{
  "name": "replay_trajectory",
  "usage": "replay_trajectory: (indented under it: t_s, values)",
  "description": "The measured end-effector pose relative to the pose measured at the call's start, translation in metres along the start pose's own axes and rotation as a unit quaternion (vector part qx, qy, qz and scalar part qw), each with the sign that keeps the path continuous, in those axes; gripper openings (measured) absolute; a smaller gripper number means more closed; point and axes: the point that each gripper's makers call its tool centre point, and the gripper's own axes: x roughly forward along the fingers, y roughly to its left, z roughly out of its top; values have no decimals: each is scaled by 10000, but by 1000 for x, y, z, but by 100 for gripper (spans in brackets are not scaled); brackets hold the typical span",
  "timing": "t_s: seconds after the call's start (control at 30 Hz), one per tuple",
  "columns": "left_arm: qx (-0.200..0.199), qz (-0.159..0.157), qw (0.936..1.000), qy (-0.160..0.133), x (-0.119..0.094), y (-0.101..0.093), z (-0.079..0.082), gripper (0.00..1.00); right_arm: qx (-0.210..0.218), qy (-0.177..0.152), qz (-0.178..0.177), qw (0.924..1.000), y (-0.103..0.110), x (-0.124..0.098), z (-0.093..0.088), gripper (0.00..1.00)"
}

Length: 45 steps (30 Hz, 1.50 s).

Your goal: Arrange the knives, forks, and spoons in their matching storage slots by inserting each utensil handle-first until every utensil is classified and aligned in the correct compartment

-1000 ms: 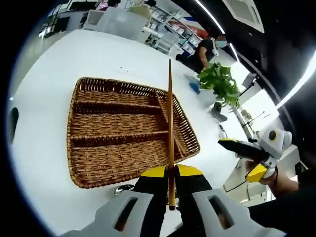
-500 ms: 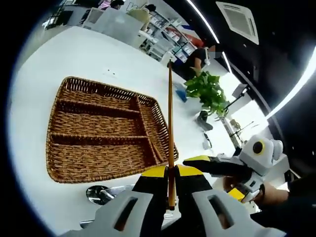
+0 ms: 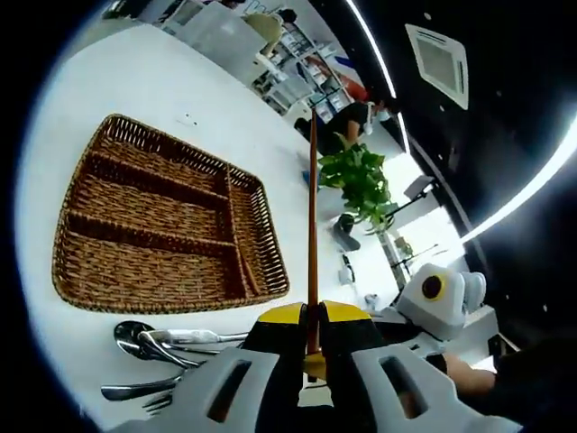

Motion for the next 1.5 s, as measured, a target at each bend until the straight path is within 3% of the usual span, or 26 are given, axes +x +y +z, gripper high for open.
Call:
replay_trajectory:
  t_s: [0.07, 0.17, 0.37, 0.47, 0.67, 0.77, 0.9, 1.03, 1.1, 1.17, 1.23, 1.3, 1.37, 1.5]
  values:
    - [-4, 3, 10000, -9, -1, 0, 0, 5, -75, 119, -35, 9999, 2, -2, -3, 7]
    - [45, -2, 10000, 35, -1, 1, -2, 5, -78, 180, -238, 9995, -4, -5, -3, 6]
    - [155, -9, 9998, 140, 2, -4, -8, 5, -313, 306, -212, 9988, -3, -6, -6, 6]
    - [242, -12, 9993, 271, 4, -5, -13, 5, -251, 277, -238, 9990, -3, -7, -4, 7]
    - [290, -59, 9993, 230, 3, -8, -11, 5, 24, 317, -444, 9985, -6, -11, -2, 4]
    - [1011, -103, 9948, 87, 5, -11, -6, 6, 23, 335, -517, 9981, -6, -12, 1, 4]
    - [1689, -1, 9854, 215, 5, -12, -7, 11, 235, 438, -548, 9973, -9, -14, 0, 4]
    - [1888, 10, 9817, 229, 1, -10, -5, 19, 161, 463, -650, 9967, -13, -17, 1, 4]
    - [2146, 139, 9762, 292, -3, -4, -3, 24, 215, 484, -707, 9961, -16, -19, 2, 4]
    - [2553, 214, 9663, 253, -7, -2, 2, 28, 205, 487, -801, 9954, -19, -21, 3, 4]
    - [3043, 217, 9522, 168, -12, -1, 7, 29, 164, 527, -932, 9941, -24, -24, 3, 4]
    - [3429, 455, 9379, 259, -19, 8, 9, 34, 169, 559, -1029, 9930, -28, -26, 3, 4]
    - [3521, 634, 9331, 358, -24, 16, 12, 40, 187, 565, -1136, 9917, -35, -30, 5, 4]
    - [3858, 928, 9175, 256, -36, 27, 25, 58, 189, 514, -1209, 9912, -41, -35, 9, 4]
